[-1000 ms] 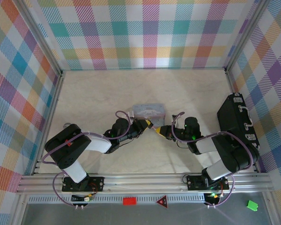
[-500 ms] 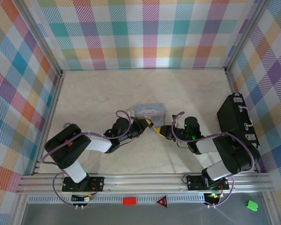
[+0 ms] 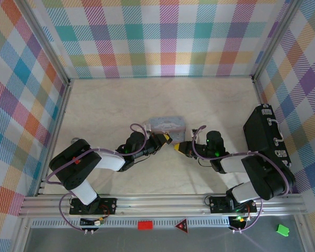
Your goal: Unlock a padlock with a key
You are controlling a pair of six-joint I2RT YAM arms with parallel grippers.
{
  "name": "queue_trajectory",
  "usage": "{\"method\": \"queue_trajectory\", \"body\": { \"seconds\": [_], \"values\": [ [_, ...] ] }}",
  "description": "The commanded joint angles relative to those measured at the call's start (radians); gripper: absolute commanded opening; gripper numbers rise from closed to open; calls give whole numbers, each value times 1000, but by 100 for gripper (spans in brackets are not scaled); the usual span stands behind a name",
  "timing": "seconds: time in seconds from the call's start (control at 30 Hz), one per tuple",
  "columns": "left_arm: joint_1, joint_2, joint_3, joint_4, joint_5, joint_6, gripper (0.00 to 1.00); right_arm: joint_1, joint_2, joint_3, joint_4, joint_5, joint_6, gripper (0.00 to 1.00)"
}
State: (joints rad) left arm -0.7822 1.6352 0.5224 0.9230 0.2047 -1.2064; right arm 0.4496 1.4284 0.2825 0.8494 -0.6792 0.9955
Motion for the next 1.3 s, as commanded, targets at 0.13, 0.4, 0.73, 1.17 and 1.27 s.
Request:
{"method": "queue_trajectory", "body": {
  "seconds": [0.13, 0.4, 0.73, 1.17, 1.27],
  "values": [
    [-62, -76, 28, -95, 183, 66, 0, 0, -37, 78, 44, 12, -54, 0],
    [-63, -95, 41, -147, 197, 95, 0, -5, 18, 91, 157, -28, 13, 0],
    [-63, -51, 47, -137, 210, 103, 5, 16, -23, 58, 89, -9, -26, 0],
    [-63, -15, 24, -92, 184, 84, 21, 41, -67, 31, 39, 6, -42, 0],
    [-64, -5, 16, -69, 174, 74, 22, 41, -91, 22, 5, 17, -55, 0]
  ]
}}
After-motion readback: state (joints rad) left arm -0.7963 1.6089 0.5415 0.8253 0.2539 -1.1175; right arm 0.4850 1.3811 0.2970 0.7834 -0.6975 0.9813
